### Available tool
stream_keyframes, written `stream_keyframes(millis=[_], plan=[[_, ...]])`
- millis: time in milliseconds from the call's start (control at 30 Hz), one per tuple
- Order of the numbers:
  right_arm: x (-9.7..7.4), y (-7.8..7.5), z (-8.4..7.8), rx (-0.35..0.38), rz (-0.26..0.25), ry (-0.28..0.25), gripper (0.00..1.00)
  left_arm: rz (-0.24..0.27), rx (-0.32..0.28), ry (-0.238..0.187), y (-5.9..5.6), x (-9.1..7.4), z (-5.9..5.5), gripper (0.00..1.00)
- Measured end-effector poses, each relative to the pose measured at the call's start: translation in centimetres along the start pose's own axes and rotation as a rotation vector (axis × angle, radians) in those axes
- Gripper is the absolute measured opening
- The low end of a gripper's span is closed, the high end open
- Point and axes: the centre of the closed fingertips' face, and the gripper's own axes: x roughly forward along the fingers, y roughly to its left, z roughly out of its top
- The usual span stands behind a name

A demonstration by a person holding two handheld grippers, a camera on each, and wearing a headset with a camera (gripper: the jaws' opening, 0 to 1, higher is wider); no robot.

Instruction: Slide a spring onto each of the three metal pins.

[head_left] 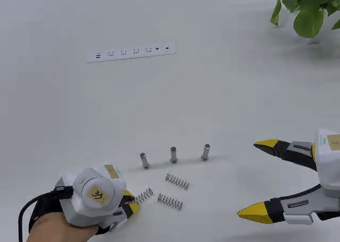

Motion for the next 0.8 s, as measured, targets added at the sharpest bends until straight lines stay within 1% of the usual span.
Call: stream_keyframes(millis=[367, 500, 567, 633, 700, 733, 800], plan=[[-0.1, 0.1, 0.2, -0.003, -0.003, 0.003, 0.9, -0.002, -0.007, -0.017, -0.1, -0.3, -0.2, 0.1], [-0.1, 0.1, 0.3, -0.008, -0.001, 0.003, 0.9, -0.001, -0.016, -0.033, 0.0, -0.6, 0.0, 0.1], [-0.1, 0.1, 0.4, -0.009, -0.001, 0.003, 0.9, -0.001, -0.026, -0.046, 0.1, -0.8, -0.2, 0.1], [-0.2, 0.1, 0.5, -0.011, -0.001, 0.003, 0.9, 0.001, -0.029, -0.056, -0.2, -1.0, 0.1, 0.1], [-0.2, 0.1, 0.5, -0.013, -0.001, 0.004, 0.9, 0.001, -0.032, -0.063, 0.1, -1.3, -0.2, 0.1], [-0.2, 0.1, 0.6, -0.014, -0.001, 0.004, 0.9, 0.001, -0.035, -0.066, -0.3, -1.3, -0.1, 0.1], [-0.3, 0.2, 0.8, -0.019, 0.0, 0.006, 0.9, -0.001, -0.045, -0.076, -0.3, -1.6, -0.1, 0.1]])
